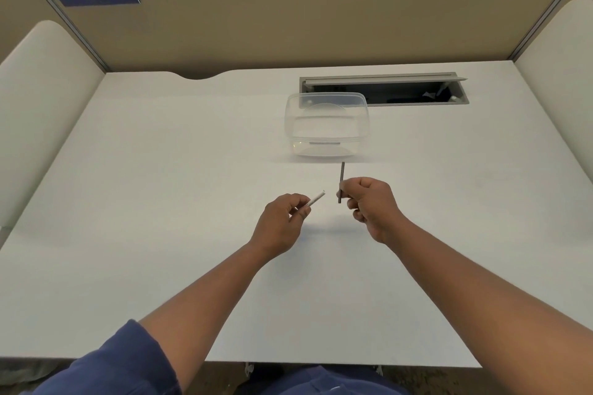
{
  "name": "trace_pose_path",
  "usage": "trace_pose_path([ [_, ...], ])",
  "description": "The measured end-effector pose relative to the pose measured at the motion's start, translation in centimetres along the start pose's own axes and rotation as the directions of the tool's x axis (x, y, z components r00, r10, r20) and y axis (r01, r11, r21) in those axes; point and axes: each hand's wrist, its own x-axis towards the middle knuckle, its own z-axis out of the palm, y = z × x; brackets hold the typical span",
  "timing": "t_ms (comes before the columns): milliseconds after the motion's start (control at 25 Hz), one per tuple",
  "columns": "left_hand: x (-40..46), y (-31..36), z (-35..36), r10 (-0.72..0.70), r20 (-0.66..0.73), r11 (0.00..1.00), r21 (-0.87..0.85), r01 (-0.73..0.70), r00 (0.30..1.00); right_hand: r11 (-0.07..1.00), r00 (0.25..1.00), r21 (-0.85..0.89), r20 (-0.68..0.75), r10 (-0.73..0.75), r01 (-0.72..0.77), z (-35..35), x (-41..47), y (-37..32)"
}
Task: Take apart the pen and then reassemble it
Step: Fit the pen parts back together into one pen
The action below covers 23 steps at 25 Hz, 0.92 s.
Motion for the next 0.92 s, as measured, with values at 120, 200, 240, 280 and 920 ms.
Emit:
trace_pose_path([
  [120, 0.0, 0.4, 0.2, -0.007, 0.006, 1.000, -0.008, 0.007, 1.000, 0.994, 0.999, 0.106, 0.017, -0.034, 0.032, 0.7, -0.6, -0.8],
  [200, 0.0, 0.6, 0.2, -0.012, 0.017, 1.000, -0.018, 0.012, 1.000, 0.990, 0.999, 0.133, 0.007, -0.049, 0.047, 1.1, -0.8, -1.0],
  [240, 0.0, 0.6, 0.3, -0.013, 0.025, 1.000, -0.023, 0.014, 1.000, 0.988, 0.998, 0.141, 0.000, -0.057, 0.056, 1.2, -0.8, -1.1],
  [280, -0.1, 0.7, 0.3, -0.013, 0.032, 0.999, -0.028, 0.014, 0.999, 0.987, 0.998, 0.146, -0.007, -0.063, 0.064, 1.3, -0.9, -1.1],
  [920, -0.5, 1.2, 0.4, 0.020, 0.051, 0.996, -0.087, -0.016, 0.998, 0.973, 0.983, 0.154, -0.085, -0.160, 0.172, 2.0, -0.9, -0.6],
])
